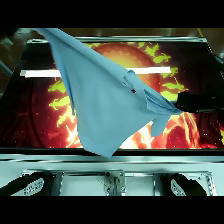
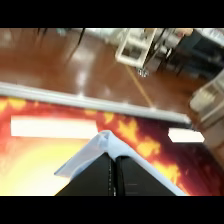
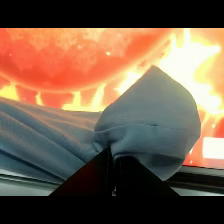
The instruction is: Fold the shirts.
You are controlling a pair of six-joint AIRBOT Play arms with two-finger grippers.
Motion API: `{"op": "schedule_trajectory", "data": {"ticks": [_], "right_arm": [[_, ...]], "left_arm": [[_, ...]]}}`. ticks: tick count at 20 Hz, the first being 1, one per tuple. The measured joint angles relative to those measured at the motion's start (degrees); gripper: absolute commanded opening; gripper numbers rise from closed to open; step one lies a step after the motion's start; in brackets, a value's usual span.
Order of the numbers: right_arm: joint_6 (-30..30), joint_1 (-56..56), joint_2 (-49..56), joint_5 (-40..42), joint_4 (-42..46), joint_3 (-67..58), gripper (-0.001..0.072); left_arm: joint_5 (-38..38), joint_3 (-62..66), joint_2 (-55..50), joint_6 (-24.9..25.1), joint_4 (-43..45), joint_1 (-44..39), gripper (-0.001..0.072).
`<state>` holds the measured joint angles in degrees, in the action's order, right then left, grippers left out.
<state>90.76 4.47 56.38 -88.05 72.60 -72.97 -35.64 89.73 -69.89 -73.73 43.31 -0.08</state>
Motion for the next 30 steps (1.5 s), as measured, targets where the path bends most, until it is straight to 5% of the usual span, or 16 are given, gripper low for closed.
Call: {"op": "schedule_trajectory", "data": {"ticks": [7,8,9,10,12,14,21,24,30], "right_arm": [[0.1,0.0,17.1,9.6,0.3,2.2,0.0062],[0.3,0.0,18.4,10.4,0.2,2.3,0.0062],[0.3,0.1,19.6,11.4,0.2,2.3,0.0062],[0.5,0.1,20.3,12.2,0.2,2.4,0.0062],[0.5,0.0,21.3,13.4,0.0,2.4,0.0062],[-0.1,0.1,21.8,14.1,0.0,2.4,0.0062],[-1.8,0.1,22.3,14.4,2.2,2.4,0.0063],[-2.6,0.1,22.3,14.8,2.9,2.4,0.0063],[-3.6,0.1,22.3,15.1,4.0,2.4,0.0063]], "left_arm": [[-6.6,0.0,-22.8,-1.6,-1.8,-11.8,0.0071],[-8.3,0.0,-24.8,-3.0,-1.9,-12.4,0.0307],[-10.1,0.0,-26.4,-4.6,-2.0,-12.5,0.0674],[-12.5,0.0,-27.7,-6.1,-2.0,-12.4,0.0709],[-17.7,0.5,-28.5,-8.0,-2.2,-10.6,0.0706],[-23.9,1.1,-27.3,-9.2,-1.9,-7.1,0.0627],[-42.4,-10.6,-7.8,-11.5,9.5,0.8,0.0624],[-41.4,-30.2,3.4,-12.4,9.4,0.0,0.0679],[-28.2,-61.4,12.3,-11.0,-6.0,-7.0,0.0677]]}}
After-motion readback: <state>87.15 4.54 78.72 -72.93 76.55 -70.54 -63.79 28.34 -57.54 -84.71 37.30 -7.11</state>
